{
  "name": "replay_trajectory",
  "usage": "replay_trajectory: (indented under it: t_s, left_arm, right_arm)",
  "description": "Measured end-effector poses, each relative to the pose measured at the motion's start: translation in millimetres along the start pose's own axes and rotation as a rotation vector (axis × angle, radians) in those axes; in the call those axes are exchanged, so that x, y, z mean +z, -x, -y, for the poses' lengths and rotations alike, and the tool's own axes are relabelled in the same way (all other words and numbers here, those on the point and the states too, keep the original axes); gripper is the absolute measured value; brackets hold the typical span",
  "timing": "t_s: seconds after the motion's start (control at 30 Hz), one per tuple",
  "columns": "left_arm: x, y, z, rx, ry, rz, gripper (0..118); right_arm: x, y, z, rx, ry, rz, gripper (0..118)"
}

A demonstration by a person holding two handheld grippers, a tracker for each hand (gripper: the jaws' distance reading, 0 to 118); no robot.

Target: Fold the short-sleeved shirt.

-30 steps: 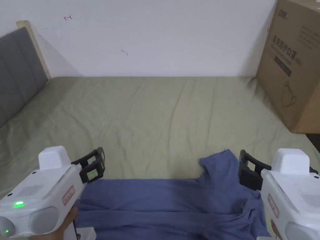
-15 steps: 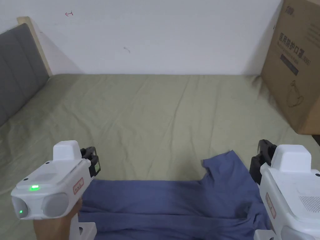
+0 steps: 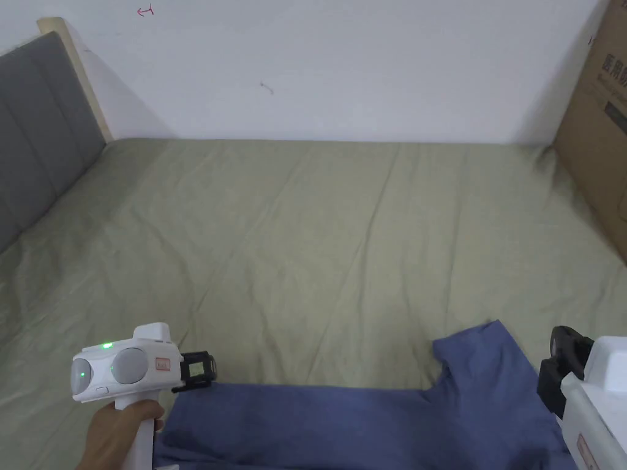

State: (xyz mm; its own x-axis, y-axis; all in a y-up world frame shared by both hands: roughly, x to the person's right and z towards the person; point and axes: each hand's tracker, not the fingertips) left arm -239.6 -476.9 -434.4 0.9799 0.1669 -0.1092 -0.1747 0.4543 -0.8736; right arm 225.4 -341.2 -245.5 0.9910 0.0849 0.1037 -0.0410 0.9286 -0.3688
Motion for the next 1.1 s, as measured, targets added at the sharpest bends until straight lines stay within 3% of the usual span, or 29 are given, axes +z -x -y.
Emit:
replay_trajectory:
  t_s: [0.03, 0.13, 0.2, 0.23, 0.3, 0.4, 0.47, 0.5, 0.57, 0.6, 0.63, 0.8, 0.87, 1.0, 1.07, 1.1]
  left_arm:
    - [-5.6, 0.6, 1.8, -0.002, 0.018, -0.002, 108]
    - [-21.8, 0.9, 4.1, -0.023, 0.021, -0.005, 97]
    - [-33.9, -1.9, 6.7, -0.042, 0.045, -0.019, 74]
    - [-39.5, -3.5, 8.3, -0.063, 0.064, -0.024, 56]
    - [-43.1, -10.2, 15.1, -0.128, 0.053, -0.063, 51]
    - [-34.3, -18.2, 20.9, -0.188, -0.022, -0.053, 2]
    - [-28.6, -24.2, 23.3, -0.204, -0.030, -0.041, 2]
    - [-26.2, -26.2, 25.2, -0.225, -0.043, -0.044, 1]
    - [-13.3, -27.6, 26.8, -0.233, -0.095, -0.037, 1]
    - [-6.1, -27.1, 27.6, -0.226, -0.105, -0.023, 1]
    - [0.7, -26.1, 28.1, -0.221, -0.117, -0.009, 1]
    - [24.4, -17.9, 26.4, -0.208, -0.140, 0.023, 1]
    - [29.3, -17.2, 24.5, -0.192, -0.148, 0.033, 1]
    - [28.4, -15.5, 26.3, -0.178, -0.135, 0.039, 1]
    - [28.1, -15.0, 30.0, -0.178, -0.130, 0.034, 1]
    - [27.2, -14.6, 29.8, -0.177, -0.127, 0.032, 1]
  right_arm:
    - [-4.5, -0.1, 1.4, 0.001, 0.009, 0.001, 0]
    - [-18.3, -0.9, 6.1, -0.001, 0.039, 0.004, 0]
    - [-26.3, -2.2, 9.0, -0.006, 0.060, 0.003, 0]
    - [-32.3, -7.3, 13.0, -0.008, 0.069, 0.004, 0]
    - [-40.3, -12.2, 17.1, -0.016, 0.085, 0.005, 0]
    - [-59.1, -24.9, 24.1, -0.058, 0.137, -0.006, 0]
    - [-79.6, -34.4, 27.7, -0.074, 0.183, -0.017, 4]
    - [-94.6, -41.5, 31.7, -0.084, 0.219, -0.023, 15]
    - [-125.5, -56.4, 36.9, -0.131, 0.301, -0.009, 77]
    - [-143.1, -64.7, 40.0, -0.159, 0.357, -0.029, 100]
    - [-160.8, -70.2, 45.2, -0.166, 0.386, -0.037, 109]
    - [-228.2, -75.1, 67.8, -0.089, 0.572, -0.015, 109]
    - [-245.9, -75.1, 82.5, -0.041, 0.645, -0.012, 102]
    - [-253.4, -66.9, 108.4, -0.046, 0.782, -0.008, 64]
    - [-238.4, -60.4, 108.7, -0.068, 0.745, -0.039, 43]
    - [-233.1, -57.5, 104.2, -0.077, 0.722, -0.030, 25]
